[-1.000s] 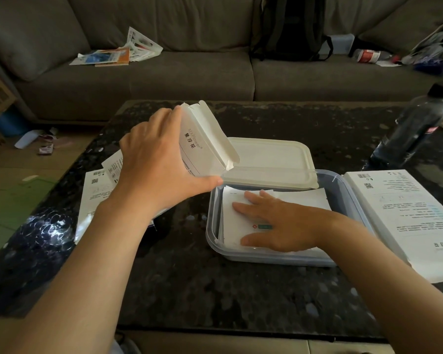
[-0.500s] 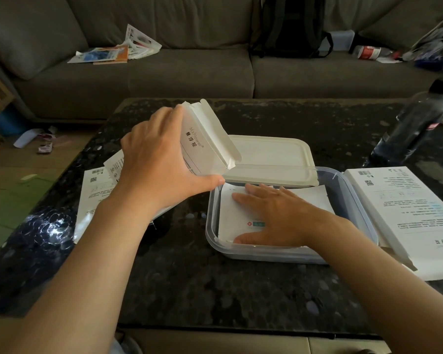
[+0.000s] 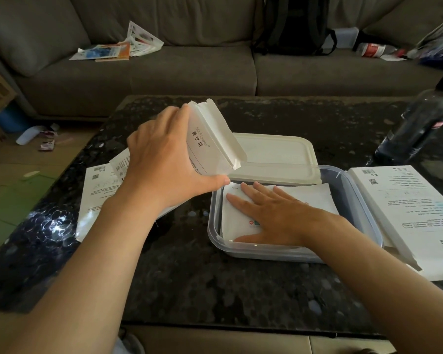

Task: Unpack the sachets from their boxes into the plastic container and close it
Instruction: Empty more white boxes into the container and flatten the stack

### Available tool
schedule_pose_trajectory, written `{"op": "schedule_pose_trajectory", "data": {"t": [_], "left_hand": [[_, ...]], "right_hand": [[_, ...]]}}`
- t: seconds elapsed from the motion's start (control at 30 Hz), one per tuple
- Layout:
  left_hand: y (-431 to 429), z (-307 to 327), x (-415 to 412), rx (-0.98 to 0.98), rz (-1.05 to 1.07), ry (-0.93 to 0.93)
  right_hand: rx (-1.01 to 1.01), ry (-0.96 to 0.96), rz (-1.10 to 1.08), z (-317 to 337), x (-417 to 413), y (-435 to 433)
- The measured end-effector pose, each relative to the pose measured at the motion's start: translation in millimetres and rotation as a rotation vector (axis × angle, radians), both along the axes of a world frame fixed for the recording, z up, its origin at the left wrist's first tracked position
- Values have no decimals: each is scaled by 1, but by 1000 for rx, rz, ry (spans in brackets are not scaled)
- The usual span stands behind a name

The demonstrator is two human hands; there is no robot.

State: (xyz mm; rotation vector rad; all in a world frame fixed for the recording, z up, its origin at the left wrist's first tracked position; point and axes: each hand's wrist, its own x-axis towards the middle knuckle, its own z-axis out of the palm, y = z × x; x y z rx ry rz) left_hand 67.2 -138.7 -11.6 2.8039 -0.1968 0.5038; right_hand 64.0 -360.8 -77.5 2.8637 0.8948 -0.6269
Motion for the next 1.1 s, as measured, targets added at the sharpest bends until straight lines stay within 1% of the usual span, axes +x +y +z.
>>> {"op": "schedule_pose_trajectory", "data": {"t": [0.1,0.27,0.37,0.5,0.63,0.7,0.73,0.77,0.8,0.87,0.9,0.93,0.97,1.0,1.1], "left_hand": [[-2,-1,-1,7,-4,9],[2,1,1,-2,11,7],[4,1,2,-11,12,7],[3,1,1,-14,-1,7],[1,1,0,-8,-11,-3],[-1,0,-2,-3,-20,5],[-1,0,-2,-2,-29,9],[-1,0,-2,-4,-40,14],[-1,1,-2,-10,-51,19],[1,1,-2,-12,-74,17],[0,1,-2,1,-94,2],[-2,1,-2,16,-118,-15],[-5,1,-2,26,-141,-30],[-9,1,-3,30,-163,-44],[-21,3,-6,51,-224,-94]], "right_hand": [[34,-3,-1,1,0,-1],[187,61,-52,13,-2,-4],[161,107,-20,10,-2,-2],[68,82,16,8,-1,2],[69,33,19,8,-4,3],[118,29,-16,11,-6,3],[193,41,-92,17,-4,2],[311,38,-201,25,-2,-2],[463,-17,-314,37,0,-6],[815,-191,-494,67,3,-16],[1013,-202,-562,83,1,-20],[1197,-147,-596,97,-3,-22],[1337,-63,-592,108,-9,-23],[1406,0,-568,114,-14,-21],[1362,48,-564,116,-20,-10]]}}
